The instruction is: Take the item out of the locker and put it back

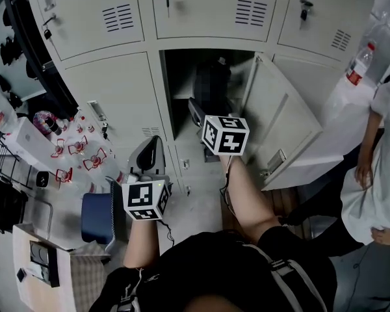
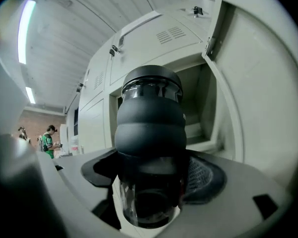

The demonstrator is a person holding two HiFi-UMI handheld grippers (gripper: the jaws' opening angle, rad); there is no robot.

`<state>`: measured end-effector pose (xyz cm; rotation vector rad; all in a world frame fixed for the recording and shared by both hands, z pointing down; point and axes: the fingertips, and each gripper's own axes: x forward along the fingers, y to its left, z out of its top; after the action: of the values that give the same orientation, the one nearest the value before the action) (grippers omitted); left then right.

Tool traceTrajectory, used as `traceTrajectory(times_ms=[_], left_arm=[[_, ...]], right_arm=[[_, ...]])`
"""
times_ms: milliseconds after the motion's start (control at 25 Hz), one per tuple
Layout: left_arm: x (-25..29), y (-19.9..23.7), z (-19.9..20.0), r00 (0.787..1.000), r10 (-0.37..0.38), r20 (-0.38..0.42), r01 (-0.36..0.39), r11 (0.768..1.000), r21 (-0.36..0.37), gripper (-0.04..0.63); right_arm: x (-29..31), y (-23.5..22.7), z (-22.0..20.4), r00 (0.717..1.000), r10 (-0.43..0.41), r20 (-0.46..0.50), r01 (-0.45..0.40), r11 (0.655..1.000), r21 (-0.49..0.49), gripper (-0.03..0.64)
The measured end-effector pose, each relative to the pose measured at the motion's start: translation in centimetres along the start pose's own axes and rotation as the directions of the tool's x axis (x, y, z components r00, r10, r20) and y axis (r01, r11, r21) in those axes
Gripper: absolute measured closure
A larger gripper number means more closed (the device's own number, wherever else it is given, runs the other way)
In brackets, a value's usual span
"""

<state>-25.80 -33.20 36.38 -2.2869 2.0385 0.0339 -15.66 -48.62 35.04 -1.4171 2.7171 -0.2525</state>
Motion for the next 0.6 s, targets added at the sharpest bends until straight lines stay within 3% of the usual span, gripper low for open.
traceTrajectory(times_ms=[200, 360, 600], left_arm=[[-0.7, -1.6, -0.3, 1.000, -0.005, -0.002, 0.005, 1.000, -0.009, 0.583], [-1.4, -2.5, -1.5, 0.999, 0.005, -0.037, -0.006, 0.999, -0.031, 0.583], [-2.1, -3.5, -2.0, 0.999, 0.019, -0.025, -0.020, 0.999, -0.038, 0.583]], right_arm=[[-3.9, 1.3, -0.7, 0.998, 0.046, 0.039, -0.045, 0.998, -0.032, 0.222], [-6.8, 1.7, -1.1, 0.996, 0.058, 0.074, -0.053, 0.997, -0.062, 0.222], [-10.0, 1.6, -2.6, 0.995, 0.066, 0.080, -0.060, 0.995, -0.079, 0.222]])
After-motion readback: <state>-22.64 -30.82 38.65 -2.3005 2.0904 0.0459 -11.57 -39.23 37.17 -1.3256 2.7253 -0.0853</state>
